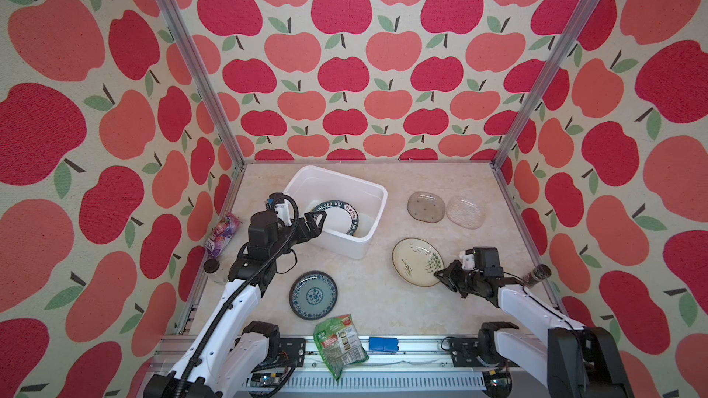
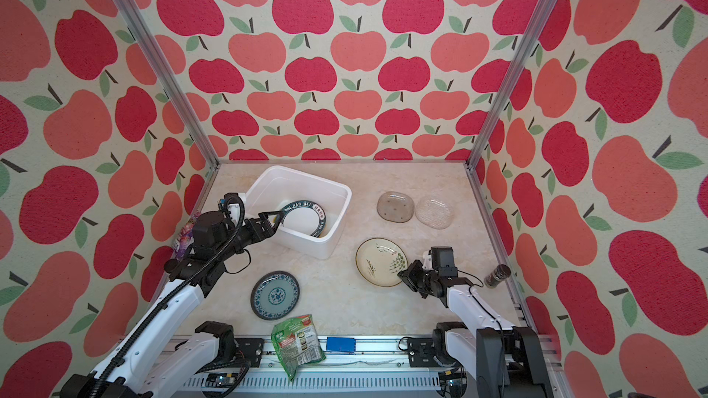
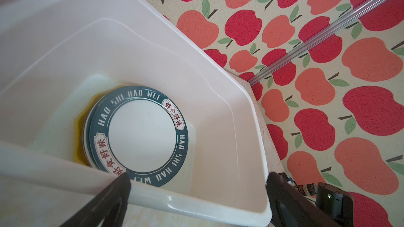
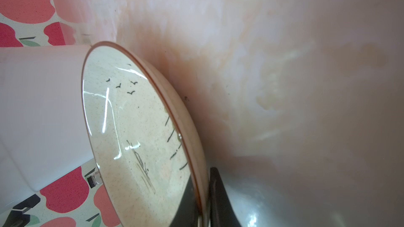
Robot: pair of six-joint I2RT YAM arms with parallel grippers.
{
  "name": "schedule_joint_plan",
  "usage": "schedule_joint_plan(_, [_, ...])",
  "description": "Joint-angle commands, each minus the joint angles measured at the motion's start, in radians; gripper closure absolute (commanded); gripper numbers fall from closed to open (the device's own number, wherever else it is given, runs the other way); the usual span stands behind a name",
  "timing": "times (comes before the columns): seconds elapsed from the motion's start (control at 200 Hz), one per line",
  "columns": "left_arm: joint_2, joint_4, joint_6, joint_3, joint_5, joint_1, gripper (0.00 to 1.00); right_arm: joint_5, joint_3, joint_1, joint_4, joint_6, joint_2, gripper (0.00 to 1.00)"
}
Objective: Place the plates into the plastic bin on the countertop
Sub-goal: Move the plate to the center of the table, then pick up the plate from the center of the table, then place the plate in the plastic bin.
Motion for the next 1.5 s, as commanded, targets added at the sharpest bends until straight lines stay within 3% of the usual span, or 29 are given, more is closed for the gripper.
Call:
schedule_joint_plan(0.0, [0.003,-0.032,-0.021,-0.027,0.015,0.011,0.01,0.071,-0.038,0.007,-0.062,0.029,0.029,1.0])
schedule_joint_plan(0.205, [0.007,-0.041,-0.021,-0.011,0.017,0.016,0.01,0.083,0.0,0.03,-0.111,0.03,-0.007,1.0])
schedule_joint_plan(0.525, [0.002,-0.076,-0.02,0.061,0.031,0.056,0.01,0.235,0.213,0.073,-0.426,0.031,-0.314,1.0])
schedule_joint_plan(0.865, [0.029,-0.108,0.0,0.189,0.076,0.14,0.01,0.287,0.489,0.076,-0.545,-0.004,-0.322,1.0])
schedule_joint_plan(1.076, [0.045,-0.166,0.025,0.25,0.104,0.237,0.01,0.306,0.73,0.086,-0.519,-0.044,-0.197,1.0])
schedule_joint_plan(1.236, [0.059,-0.137,0.004,0.241,0.134,0.306,0.01,0.332,0.888,0.162,-0.439,-0.063,-0.031,1.0])
schedule_joint_plan(1.376, [0.048,-0.081,-0.068,0.178,0.04,0.312,0.01,0.368,1.003,0.261,-0.351,-0.059,0.112,1.0])
schedule_joint_plan(1.496, [0.023,-0.137,-0.064,0.186,-0.035,0.313,0.01,0.388,1.169,0.329,-0.337,-0.06,0.257,1.0])
